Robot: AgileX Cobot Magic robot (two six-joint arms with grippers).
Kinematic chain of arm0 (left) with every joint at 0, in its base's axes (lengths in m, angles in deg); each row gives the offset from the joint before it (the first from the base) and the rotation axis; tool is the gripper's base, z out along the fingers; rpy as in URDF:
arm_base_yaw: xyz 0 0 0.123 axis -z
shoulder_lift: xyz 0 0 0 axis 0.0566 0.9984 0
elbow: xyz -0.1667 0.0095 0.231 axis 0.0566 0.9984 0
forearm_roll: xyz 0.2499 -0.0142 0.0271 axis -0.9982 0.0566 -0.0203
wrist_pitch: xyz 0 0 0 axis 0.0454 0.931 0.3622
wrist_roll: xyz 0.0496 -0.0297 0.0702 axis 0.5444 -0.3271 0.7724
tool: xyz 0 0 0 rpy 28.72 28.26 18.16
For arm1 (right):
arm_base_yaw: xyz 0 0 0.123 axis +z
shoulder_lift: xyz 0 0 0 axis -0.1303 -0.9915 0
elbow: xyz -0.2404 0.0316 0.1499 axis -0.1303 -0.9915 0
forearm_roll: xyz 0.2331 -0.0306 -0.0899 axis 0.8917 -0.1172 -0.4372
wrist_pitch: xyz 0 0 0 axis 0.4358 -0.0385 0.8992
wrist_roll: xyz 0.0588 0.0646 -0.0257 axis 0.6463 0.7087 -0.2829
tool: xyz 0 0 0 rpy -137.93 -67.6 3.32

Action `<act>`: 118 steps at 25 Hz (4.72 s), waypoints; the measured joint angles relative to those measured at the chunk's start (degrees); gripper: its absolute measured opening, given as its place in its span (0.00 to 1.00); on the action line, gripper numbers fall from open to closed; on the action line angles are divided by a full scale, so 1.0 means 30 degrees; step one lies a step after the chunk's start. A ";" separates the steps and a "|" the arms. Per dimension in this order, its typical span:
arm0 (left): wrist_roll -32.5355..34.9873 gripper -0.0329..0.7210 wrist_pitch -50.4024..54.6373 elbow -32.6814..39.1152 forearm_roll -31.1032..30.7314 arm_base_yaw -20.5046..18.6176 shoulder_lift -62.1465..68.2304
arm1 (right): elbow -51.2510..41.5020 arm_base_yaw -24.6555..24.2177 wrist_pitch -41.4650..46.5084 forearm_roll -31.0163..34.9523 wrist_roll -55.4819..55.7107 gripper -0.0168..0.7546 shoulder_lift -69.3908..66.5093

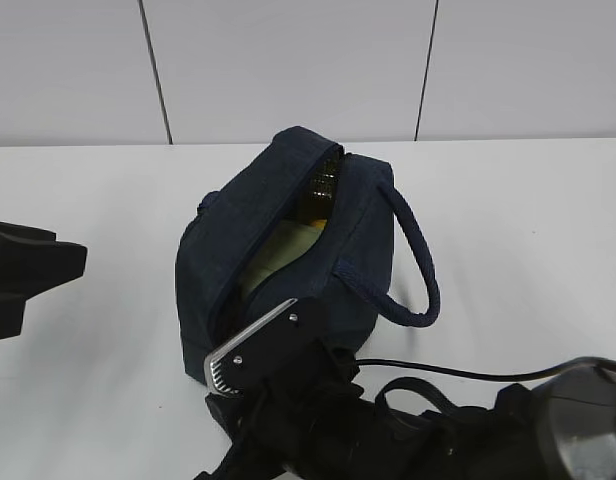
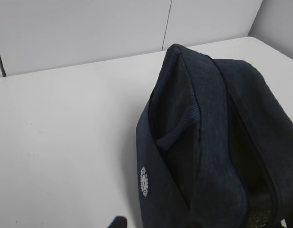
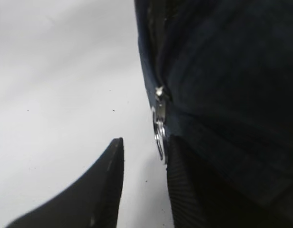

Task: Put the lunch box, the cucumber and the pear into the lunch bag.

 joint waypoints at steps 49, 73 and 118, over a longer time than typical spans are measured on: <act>0.9214 0.37 0.5906 0.0000 0.5596 -0.2316 0.4356 | 0.4654 -0.0794 1.2715 0.0650 -0.4380 0.03 0.6639; 1.7534 0.65 0.7414 -0.0053 0.9328 -0.2472 0.9074 | 0.4660 -0.0809 1.2970 0.0650 -0.4586 0.03 0.6749; 1.8706 0.04 0.7036 -0.0108 1.1707 -0.1209 1.0657 | 0.7993 -1.0482 1.4020 0.1733 -0.5597 0.03 0.5966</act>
